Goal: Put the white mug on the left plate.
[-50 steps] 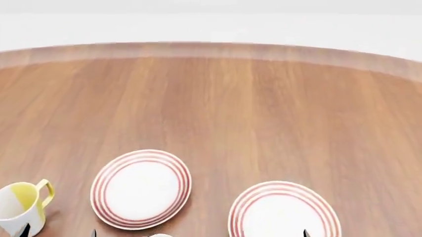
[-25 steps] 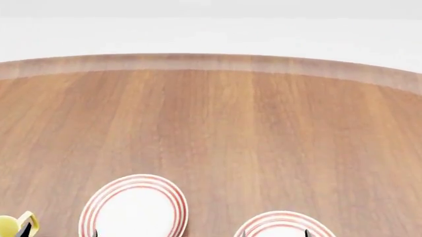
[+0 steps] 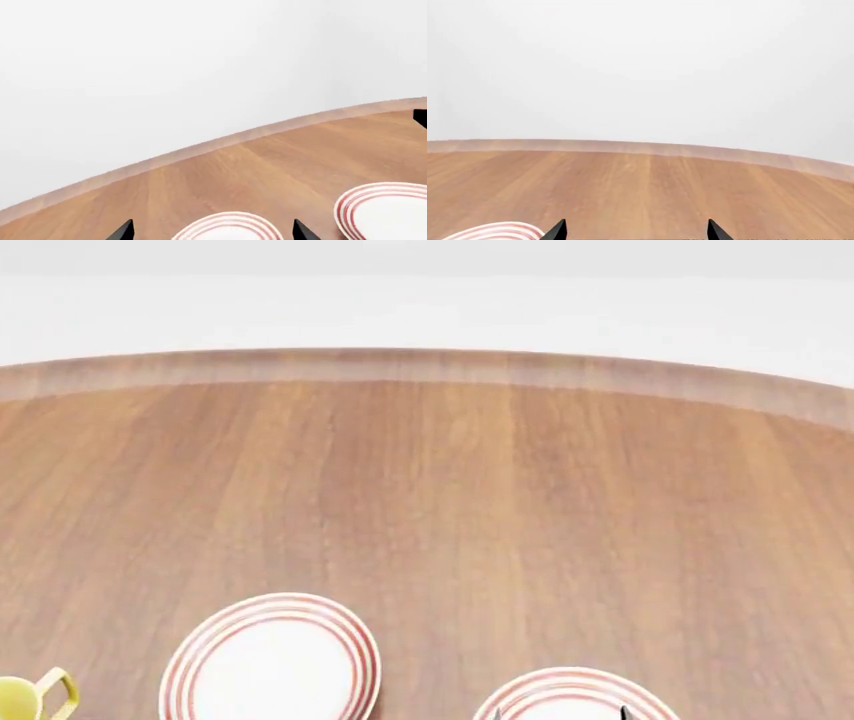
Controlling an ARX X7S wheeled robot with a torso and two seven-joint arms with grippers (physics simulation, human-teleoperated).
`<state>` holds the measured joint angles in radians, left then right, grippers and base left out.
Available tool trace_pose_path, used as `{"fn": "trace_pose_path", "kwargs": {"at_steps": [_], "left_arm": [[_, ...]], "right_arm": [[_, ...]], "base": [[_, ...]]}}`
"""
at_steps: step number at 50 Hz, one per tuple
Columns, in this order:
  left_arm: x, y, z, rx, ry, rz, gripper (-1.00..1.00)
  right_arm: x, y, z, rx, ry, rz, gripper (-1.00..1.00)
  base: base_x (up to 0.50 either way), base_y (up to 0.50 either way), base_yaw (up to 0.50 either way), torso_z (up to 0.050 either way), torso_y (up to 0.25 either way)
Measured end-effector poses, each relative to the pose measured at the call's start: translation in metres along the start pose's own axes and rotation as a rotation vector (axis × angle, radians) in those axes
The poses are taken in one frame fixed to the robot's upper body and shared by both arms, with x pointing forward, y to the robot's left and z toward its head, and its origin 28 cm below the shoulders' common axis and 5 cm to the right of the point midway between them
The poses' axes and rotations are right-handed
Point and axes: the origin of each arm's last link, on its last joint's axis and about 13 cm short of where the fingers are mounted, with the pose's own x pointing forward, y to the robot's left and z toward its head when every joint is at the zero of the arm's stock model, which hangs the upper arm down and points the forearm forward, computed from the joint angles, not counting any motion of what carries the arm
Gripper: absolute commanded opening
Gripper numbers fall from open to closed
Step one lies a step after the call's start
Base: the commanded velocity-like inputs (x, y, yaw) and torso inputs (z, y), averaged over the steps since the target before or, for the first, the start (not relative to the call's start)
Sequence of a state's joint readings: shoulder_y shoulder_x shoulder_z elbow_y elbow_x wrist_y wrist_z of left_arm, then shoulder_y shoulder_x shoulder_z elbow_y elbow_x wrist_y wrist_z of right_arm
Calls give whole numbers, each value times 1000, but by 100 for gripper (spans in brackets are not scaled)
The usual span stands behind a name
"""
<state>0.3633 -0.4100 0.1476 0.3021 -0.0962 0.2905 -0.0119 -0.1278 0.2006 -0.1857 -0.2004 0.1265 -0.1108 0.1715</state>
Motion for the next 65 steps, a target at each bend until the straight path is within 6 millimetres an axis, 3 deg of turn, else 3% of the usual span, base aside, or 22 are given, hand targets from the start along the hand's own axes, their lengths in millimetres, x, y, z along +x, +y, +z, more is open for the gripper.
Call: {"fn": "trace_pose_path", "kwargs": {"at_steps": [7, 17, 41, 65], "left_arm": [[-43, -2, -3, 26, 12, -126, 100], [-70, -4, 0, 31, 13, -215, 100], [-91, -16, -6, 44, 42, -387, 100], [-101, -18, -25, 72, 117, -485, 100]], "right_arm": [[1, 0, -3, -4, 11, -1, 100], [2, 0, -4, -8, 18, -2, 100], [2, -1, -5, -11, 22, -4, 100], [3, -2, -6, -10, 25, -9, 100]], "base": [[0, 0, 0, 0, 0], [0, 0, 0, 0, 0], [0, 0, 0, 0, 0], [0, 0, 0, 0, 0]]}}
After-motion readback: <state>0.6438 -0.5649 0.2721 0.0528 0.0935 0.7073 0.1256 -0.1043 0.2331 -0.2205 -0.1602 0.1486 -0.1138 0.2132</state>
